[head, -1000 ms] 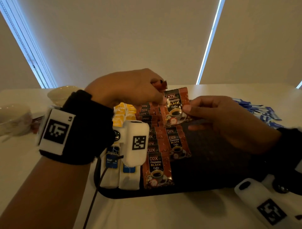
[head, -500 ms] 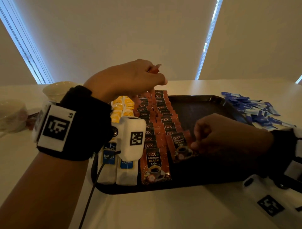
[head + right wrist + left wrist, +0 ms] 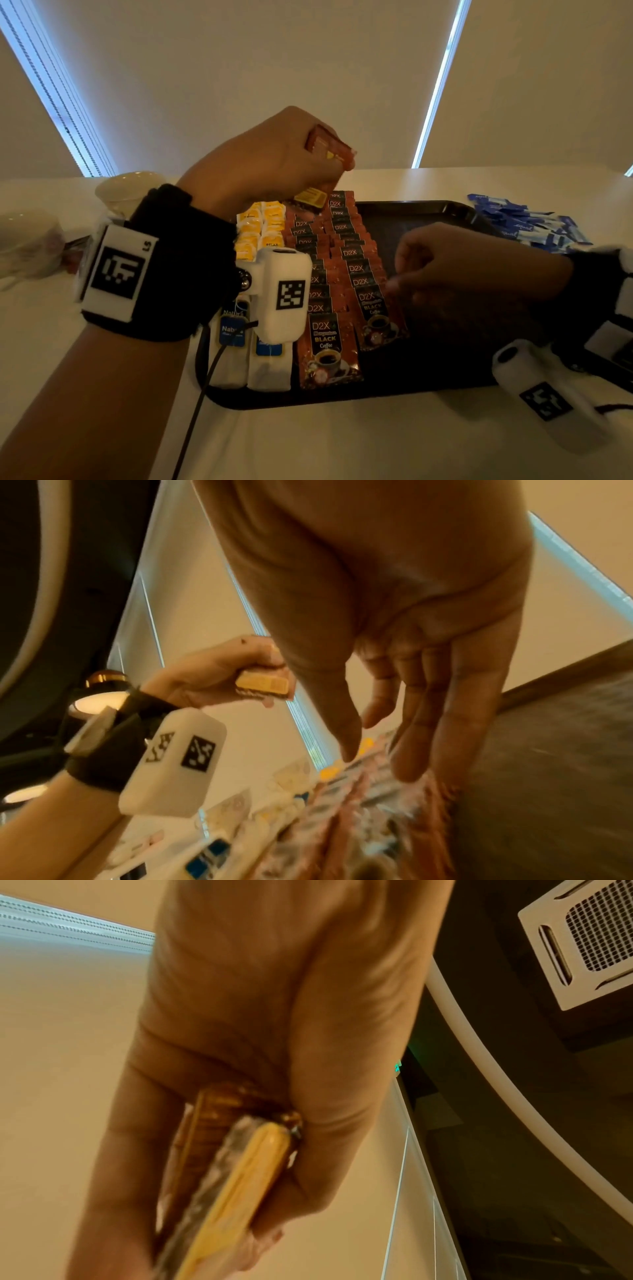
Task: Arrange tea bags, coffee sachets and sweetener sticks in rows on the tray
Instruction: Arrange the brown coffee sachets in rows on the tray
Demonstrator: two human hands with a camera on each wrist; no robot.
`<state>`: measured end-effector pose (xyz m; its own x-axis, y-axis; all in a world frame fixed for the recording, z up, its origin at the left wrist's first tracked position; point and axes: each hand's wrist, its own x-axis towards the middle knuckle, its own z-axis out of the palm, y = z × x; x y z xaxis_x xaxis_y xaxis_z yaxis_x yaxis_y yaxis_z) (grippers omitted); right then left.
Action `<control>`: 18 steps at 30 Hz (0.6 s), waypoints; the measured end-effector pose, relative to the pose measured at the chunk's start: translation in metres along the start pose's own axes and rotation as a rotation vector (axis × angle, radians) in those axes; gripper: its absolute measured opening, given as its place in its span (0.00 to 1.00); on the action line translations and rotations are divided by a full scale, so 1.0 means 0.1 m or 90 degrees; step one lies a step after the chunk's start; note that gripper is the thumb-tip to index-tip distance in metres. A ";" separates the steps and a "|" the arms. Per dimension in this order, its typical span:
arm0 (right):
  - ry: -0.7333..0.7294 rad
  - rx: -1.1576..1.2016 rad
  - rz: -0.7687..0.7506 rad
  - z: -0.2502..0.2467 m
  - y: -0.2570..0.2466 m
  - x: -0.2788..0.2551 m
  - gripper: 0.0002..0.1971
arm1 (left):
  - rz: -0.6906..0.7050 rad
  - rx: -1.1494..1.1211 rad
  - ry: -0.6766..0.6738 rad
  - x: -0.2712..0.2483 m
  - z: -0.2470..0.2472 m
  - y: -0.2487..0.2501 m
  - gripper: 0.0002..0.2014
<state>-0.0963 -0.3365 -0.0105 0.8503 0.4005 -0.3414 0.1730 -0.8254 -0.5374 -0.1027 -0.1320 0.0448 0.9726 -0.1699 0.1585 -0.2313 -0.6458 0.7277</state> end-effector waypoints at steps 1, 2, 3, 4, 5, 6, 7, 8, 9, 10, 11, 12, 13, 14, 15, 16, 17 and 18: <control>0.041 0.025 -0.015 -0.03 -0.05 -0.01 0.06 | 0.012 -0.010 -0.004 0.00 -0.01 0.00 0.08; 0.082 0.063 -0.026 -0.06 -0.09 -0.03 0.06 | 0.019 -0.031 -0.011 -0.01 -0.02 0.01 0.08; 0.116 0.107 -0.039 -0.08 -0.13 -0.05 0.08 | 0.022 -0.061 -0.020 -0.01 -0.03 0.02 0.08; 0.142 0.149 -0.055 -0.10 -0.17 -0.06 0.09 | 0.022 -0.089 -0.027 -0.02 -0.03 0.02 0.08; 0.160 0.187 -0.073 -0.11 -0.20 -0.08 0.10 | 0.024 -0.107 -0.032 -0.02 -0.03 0.03 0.09; 0.171 0.222 -0.092 -0.11 -0.22 -0.08 0.12 | 0.025 -0.117 -0.037 -0.02 -0.03 0.03 0.08; 0.176 0.255 -0.109 -0.12 -0.25 -0.09 0.13 | 0.025 -0.121 -0.045 -0.02 -0.02 0.03 0.07; 0.178 0.286 -0.124 -0.13 -0.27 -0.08 0.14 | 0.026 -0.120 -0.056 -0.02 -0.01 0.03 0.05; 0.180 0.316 -0.138 -0.14 -0.28 -0.06 0.15 | 0.027 -0.118 -0.069 -0.02 0.00 0.03 0.04; 0.182 0.345 -0.150 -0.16 -0.29 -0.05 0.15 | 0.025 -0.116 -0.080 -0.02 0.01 0.03 0.03; 0.186 0.369 -0.162 -0.18 -0.29 -0.02 0.13 | 0.022 -0.114 -0.085 -0.02 0.02 0.03 0.03; 0.192 0.387 -0.173 -0.20 -0.28 -0.01 0.10 | 0.019 -0.113 -0.084 -0.01 0.03 0.03 0.03; 0.195 0.399 -0.180 -0.21 -0.26 0.01 0.08 | 0.015 -0.114 -0.080 -0.01 0.04 0.03 0.04; 0.197 0.404 -0.185 -0.23 -0.25 0.02 0.06 | 0.010 -0.114 -0.071 0.00 0.04 0.03 0.05; 0.199 0.405 -0.192 -0.23 -0.23 0.04 0.06 | 0.004 -0.111 -0.060 0.00 0.05 0.03 0.06; 0.203 0.408 -0.199 -0.23 -0.22 0.05 0.05 | 0.001 -0.107 -0.050 0.00 0.06 0.04 0.08; 0.209 0.410 -0.206 -0.23 -0.20 0.06 0.05 | 0.001 -0.106 -0.041 0.00 0.07 0.05 0.11; 0.212 0.409 -0.212 -0.24 -0.18 0.07 0.04 | 0.003 -0.105 -0.034 0.00 0.08 0.06 0.14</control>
<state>-0.0817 -0.3285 0.0149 0.9257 0.3622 0.1090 0.2096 -0.2512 -0.9450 -0.1045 -0.1416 0.0438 0.9680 -0.2147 0.1300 -0.2252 -0.5143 0.8275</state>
